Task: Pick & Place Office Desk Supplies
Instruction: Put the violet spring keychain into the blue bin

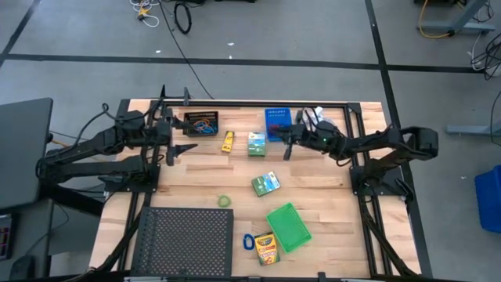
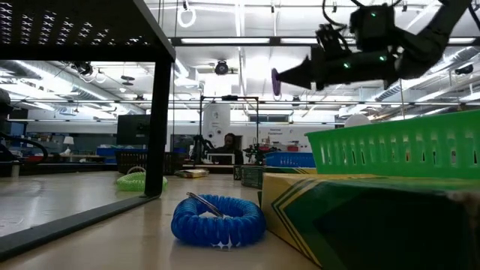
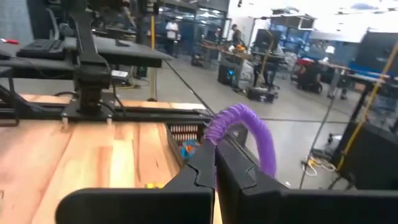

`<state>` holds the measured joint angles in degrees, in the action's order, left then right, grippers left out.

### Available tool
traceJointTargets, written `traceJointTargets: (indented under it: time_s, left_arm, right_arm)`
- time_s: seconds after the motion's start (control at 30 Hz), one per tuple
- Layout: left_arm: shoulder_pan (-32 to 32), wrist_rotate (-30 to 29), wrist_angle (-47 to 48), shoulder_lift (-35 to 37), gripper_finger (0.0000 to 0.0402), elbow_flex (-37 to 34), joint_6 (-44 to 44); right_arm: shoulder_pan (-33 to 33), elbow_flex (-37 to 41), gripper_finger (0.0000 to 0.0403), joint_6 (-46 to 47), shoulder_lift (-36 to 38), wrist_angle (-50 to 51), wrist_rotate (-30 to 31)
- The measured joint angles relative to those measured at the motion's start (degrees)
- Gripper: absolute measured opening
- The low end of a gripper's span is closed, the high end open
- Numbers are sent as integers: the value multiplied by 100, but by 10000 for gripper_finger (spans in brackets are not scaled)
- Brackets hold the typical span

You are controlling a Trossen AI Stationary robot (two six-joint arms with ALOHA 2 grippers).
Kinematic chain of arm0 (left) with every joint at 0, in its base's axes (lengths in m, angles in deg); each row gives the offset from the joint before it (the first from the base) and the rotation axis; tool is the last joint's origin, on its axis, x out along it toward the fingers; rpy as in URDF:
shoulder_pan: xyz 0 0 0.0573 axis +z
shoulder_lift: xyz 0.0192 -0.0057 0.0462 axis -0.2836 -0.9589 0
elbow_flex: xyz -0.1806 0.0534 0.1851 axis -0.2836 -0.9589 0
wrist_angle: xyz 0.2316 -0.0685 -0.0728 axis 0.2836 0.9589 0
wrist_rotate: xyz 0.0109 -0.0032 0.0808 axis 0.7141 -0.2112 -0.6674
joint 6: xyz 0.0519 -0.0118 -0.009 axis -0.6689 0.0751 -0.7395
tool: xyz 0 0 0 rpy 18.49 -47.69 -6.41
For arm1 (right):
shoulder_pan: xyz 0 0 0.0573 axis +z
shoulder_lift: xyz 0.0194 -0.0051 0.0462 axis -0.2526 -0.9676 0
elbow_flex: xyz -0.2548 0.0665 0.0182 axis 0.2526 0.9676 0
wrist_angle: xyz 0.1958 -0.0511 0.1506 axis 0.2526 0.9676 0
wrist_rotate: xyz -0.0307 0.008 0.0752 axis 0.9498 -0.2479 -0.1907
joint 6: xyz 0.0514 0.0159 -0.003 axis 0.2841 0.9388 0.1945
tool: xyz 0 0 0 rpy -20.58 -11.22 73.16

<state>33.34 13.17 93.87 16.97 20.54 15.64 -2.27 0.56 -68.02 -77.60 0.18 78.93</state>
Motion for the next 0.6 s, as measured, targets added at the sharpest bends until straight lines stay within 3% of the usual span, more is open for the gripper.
traceJointTargets:
  time_s: [0.23, 0.6]
  left_arm:
    - [0, 0, 0, -64, 303, 0, -17]
    - [0, 0, -7, -153, 303, 0, -19]
  right_arm:
    - [-479, 337, 0, 504, 1, 74, 138]
    - [-1136, -390, 0, 703, 1, 2549, -94]
